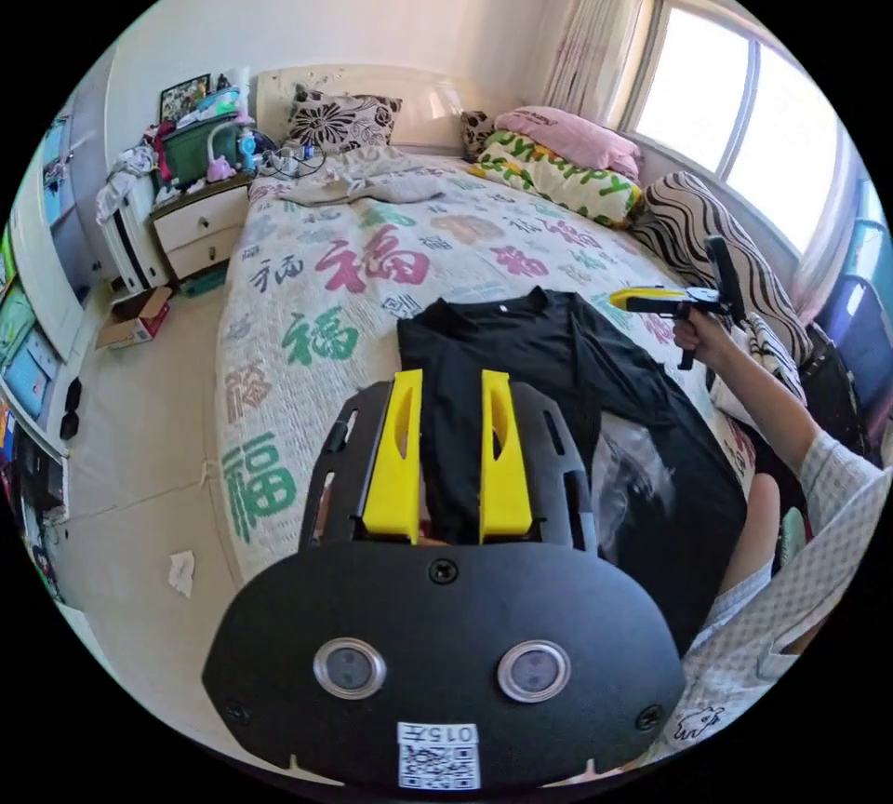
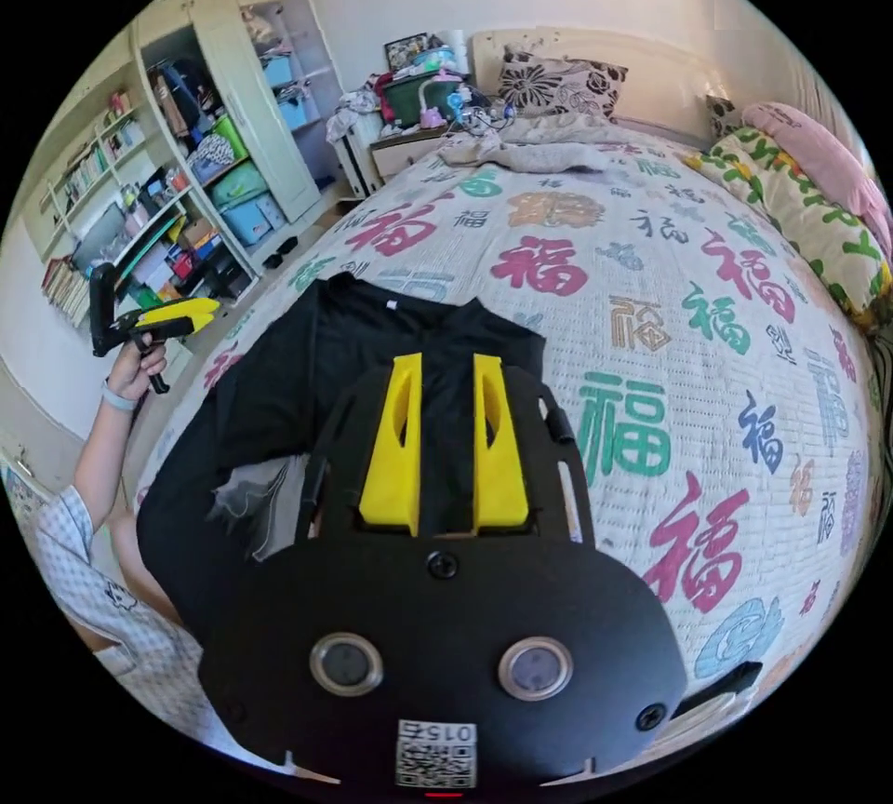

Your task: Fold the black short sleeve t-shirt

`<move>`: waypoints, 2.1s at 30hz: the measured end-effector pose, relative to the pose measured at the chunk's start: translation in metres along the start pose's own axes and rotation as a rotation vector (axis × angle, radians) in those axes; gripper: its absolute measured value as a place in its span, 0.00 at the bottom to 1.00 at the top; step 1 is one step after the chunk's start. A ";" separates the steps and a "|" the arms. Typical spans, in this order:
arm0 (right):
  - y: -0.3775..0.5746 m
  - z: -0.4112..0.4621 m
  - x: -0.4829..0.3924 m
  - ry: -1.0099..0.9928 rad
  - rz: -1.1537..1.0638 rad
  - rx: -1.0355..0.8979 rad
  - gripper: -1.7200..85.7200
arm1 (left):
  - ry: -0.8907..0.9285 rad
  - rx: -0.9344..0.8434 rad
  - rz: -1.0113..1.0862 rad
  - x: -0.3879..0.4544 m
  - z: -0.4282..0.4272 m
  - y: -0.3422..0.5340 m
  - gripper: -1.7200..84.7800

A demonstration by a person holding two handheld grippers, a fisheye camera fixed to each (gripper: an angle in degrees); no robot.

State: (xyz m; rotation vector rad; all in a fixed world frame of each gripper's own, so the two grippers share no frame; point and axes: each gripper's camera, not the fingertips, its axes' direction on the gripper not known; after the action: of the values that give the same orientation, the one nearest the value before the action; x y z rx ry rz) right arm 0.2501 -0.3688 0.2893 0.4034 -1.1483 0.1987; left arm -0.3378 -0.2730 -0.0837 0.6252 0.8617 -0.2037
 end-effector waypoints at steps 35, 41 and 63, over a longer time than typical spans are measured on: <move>0.318 -0.303 -0.058 -0.214 -0.327 -0.047 0.01 | 0.160 -0.076 0.520 0.224 -0.173 0.242 0.03; 0.441 -0.297 -0.089 -0.169 -0.357 -0.203 0.01 | 0.088 -0.196 0.544 0.276 -0.184 0.354 0.03; 0.400 -0.305 0.026 -0.059 0.115 0.051 0.14 | -0.090 0.023 -0.095 0.097 -0.211 0.243 0.22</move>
State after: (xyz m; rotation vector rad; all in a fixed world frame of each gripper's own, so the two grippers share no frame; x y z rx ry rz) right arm 0.3758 0.1194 0.2902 0.3900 -1.2275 0.3191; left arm -0.3113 0.0539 -0.1559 0.5920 0.8035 -0.3260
